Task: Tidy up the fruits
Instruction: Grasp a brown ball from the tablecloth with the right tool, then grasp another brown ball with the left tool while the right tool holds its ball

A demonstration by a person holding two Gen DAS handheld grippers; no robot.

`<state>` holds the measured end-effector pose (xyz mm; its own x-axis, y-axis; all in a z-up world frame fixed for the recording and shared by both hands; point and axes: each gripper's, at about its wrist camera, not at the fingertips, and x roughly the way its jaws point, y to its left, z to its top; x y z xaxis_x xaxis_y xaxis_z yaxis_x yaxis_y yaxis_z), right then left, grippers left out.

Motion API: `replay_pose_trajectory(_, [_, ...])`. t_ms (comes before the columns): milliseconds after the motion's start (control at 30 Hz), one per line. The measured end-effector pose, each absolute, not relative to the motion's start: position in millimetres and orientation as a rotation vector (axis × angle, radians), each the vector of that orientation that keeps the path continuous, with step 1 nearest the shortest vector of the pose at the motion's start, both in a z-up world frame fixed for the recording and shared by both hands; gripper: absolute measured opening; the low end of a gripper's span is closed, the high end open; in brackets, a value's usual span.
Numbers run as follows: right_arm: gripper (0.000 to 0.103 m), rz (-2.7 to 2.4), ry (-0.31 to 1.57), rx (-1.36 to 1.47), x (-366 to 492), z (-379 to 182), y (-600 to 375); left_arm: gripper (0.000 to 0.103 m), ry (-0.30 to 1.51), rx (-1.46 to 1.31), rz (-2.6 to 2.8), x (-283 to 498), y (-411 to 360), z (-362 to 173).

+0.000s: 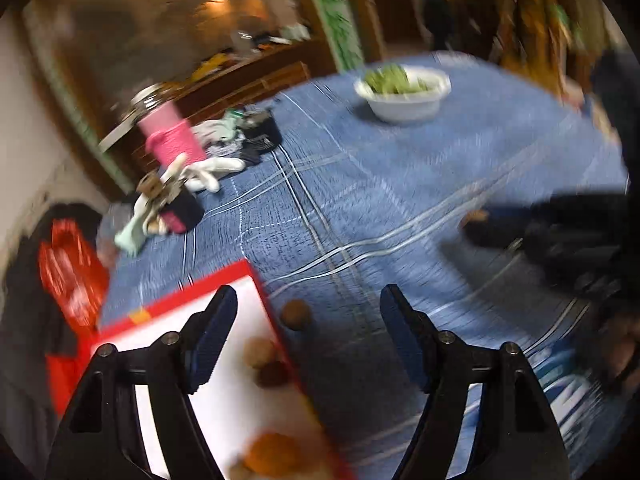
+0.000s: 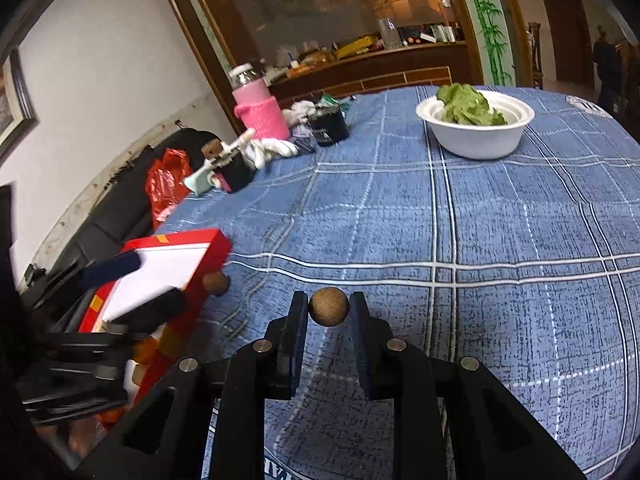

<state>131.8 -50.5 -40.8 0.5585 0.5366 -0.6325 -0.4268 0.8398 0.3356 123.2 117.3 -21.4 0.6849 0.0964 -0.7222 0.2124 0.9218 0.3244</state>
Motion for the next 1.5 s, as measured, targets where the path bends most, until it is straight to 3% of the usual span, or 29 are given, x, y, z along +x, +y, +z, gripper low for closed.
replay_pose_trajectory(33, [0.022,0.579,0.799,0.153,132,-41,-50,0.064,0.847,0.428,-0.068,130,120,-24])
replay_pose_trajectory(100, [0.022,0.593,0.807,0.177,135,-41,-51,0.046,0.914,0.432,-0.083,144,125,-30])
replay_pose_trajectory(433, [0.022,0.613,0.82,0.22,136,-40,-55,0.045,1.025,0.625,-0.176,155,105,-59])
replay_pose_trajectory(600, [0.022,0.622,0.818,0.225,136,-39,-55,0.02,1.087,0.593,-0.202,163,116,-65])
replay_pose_trajectory(1233, [0.022,0.619,0.801,0.224,134,-34,-56,0.019,1.141,0.517,-0.113,166,112,-66])
replay_pose_trajectory(1500, [0.022,0.593,0.773,0.25,135,-31,-66,0.02,1.116,0.345,-0.192,133,88,-52])
